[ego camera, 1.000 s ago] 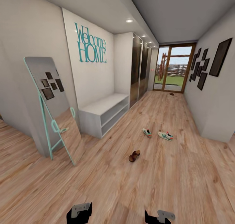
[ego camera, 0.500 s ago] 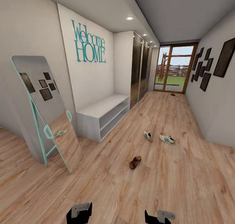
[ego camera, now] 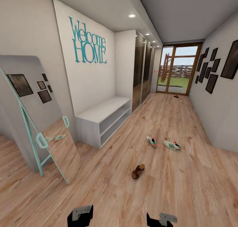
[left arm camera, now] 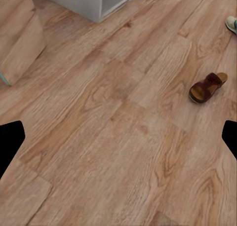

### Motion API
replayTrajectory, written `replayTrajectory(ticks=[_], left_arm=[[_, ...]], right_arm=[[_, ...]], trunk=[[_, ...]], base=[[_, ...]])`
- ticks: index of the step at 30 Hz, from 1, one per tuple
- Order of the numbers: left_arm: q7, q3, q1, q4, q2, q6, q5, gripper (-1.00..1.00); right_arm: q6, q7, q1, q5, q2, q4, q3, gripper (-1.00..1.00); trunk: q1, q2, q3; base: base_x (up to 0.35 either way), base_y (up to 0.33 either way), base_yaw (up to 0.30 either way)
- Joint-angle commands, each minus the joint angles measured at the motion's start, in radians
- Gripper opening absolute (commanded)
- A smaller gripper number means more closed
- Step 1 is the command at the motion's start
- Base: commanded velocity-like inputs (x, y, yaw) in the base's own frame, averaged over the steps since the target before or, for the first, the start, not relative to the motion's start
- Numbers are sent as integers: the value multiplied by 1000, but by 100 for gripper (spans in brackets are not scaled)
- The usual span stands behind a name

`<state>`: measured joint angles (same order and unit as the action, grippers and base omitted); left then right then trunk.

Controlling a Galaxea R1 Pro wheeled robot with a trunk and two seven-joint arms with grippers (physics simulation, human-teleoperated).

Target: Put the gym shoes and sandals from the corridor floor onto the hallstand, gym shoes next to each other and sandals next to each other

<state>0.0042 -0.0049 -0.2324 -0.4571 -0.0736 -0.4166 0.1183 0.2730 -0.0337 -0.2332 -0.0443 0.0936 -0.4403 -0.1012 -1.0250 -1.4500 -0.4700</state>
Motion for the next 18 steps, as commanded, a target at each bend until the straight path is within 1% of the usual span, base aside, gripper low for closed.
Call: replayTrajectory(ticks=[1,8,13,18], left_arm=[[0,0,0,0,0,0,0,100],[0,0,0,0,0,0,-2,100],[0,0,0,0,0,-1,-3,100],[0,0,0,0,0,-1,-4,100]], right_arm=[[0,0,0,0,0,0,0,100],[0,0,0,0,0,0,0,100],[0,0,0,0,0,0,0,100],[0,0,0,0,0,0,0,100]], trunk=[[0,0,0],[0,0,0],[0,0,0],[0,0,0]], base=[[193,-1,0],[122,0,0],[47,0,-4],[22,0,-89]])
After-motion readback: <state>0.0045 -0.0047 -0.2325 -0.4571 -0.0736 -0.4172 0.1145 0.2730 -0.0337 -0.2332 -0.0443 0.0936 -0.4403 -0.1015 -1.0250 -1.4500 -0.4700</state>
